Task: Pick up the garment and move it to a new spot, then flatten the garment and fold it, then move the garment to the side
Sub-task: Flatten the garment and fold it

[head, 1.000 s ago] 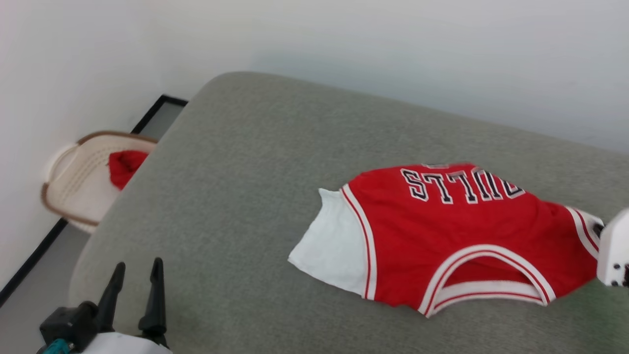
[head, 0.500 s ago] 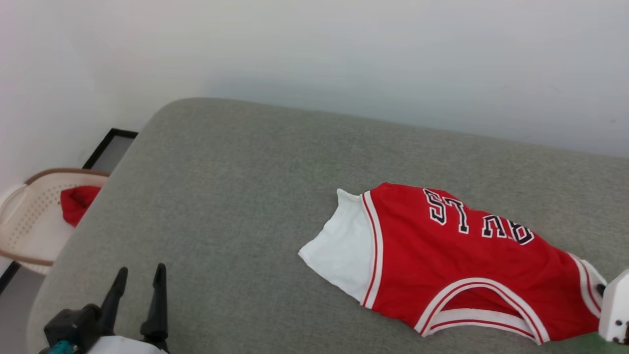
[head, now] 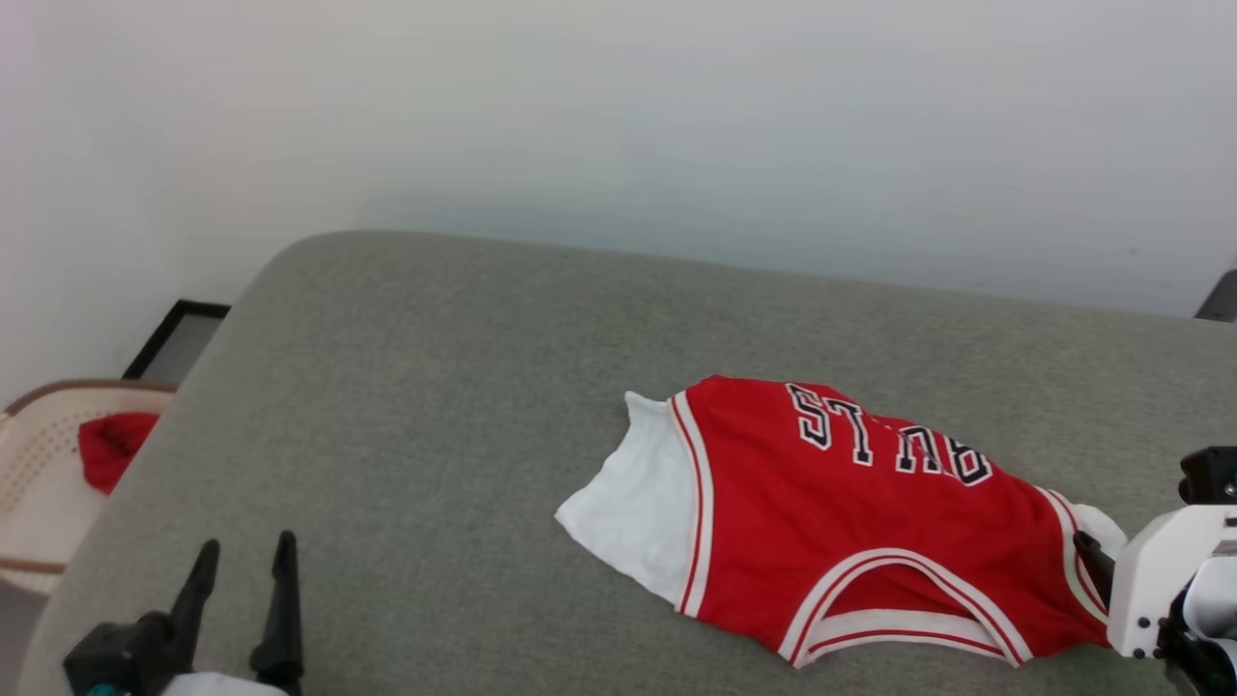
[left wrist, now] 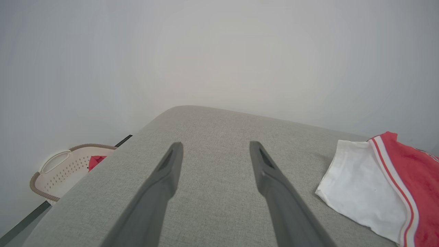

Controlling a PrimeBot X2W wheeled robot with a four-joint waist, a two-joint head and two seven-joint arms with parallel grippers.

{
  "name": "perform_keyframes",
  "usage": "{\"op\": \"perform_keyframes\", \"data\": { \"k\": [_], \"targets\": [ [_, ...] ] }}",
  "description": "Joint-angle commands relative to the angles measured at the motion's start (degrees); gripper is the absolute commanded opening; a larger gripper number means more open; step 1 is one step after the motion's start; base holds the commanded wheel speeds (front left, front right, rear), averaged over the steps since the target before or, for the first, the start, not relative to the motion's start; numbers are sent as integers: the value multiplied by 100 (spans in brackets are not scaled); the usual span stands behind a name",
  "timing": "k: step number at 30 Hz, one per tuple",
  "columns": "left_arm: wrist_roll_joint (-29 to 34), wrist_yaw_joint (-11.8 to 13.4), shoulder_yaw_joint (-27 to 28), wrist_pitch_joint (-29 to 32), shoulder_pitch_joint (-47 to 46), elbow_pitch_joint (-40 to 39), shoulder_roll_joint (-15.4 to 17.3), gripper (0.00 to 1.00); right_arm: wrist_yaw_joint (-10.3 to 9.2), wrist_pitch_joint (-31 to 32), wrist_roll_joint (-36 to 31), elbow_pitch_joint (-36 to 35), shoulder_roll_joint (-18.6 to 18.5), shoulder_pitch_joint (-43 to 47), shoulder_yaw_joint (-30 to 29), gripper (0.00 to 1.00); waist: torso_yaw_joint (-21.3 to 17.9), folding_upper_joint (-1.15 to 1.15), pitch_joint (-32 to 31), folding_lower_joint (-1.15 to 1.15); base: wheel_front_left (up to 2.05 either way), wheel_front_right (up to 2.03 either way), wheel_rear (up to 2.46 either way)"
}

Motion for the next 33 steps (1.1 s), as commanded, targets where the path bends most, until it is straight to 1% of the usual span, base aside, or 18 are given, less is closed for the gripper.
{"op": "perform_keyframes", "data": {
  "k": [1,6,15,17,22,25,27,33],
  "targets": [
    [23,30,19,-37,75,4,19,100,-6,-45,19,-21,-1,-40,50,100,-88,0,-63,0,0,0,0],
    [40,90,154,-73,199,-47,-7,100,-6,-250,129,-205,41,30,125,100,-263,0,-152,0,0,0,0],
    [53,132,354,-112,394,-191,-69,100,-6,-597,246,-776,95,589,-108,100,-520,0,-185,0,0,0,0],
    [64,97,360,-118,423,-227,-92,100,-6,-709,188,-956,101,726,-189,100,-571,0,-173,0,0,0,0],
    [-3,-25,354,-116,401,-292,-97,100,-6,-1075,16,-1401,270,994,-393,100,-732,0,-121,0,0,0,0],
    [-113,-126,300,48,280,-357,-61,100,-6,-1319,-102,-1651,367,1093,-459,100,-821,0,-83,0,0,0,0],
    [-205,-216,243,272,173,-423,8,100,-6,-1506,-189,-1805,416,1132,-496,100,-875,0,-57,0,0,0,0],
    [-626,-560,-23,1339,-358,-584,252,100,-6,-2004,-446,-2199,638,1141,-519,100,-1058,0,56,0,0,0,0]
  ]
}}
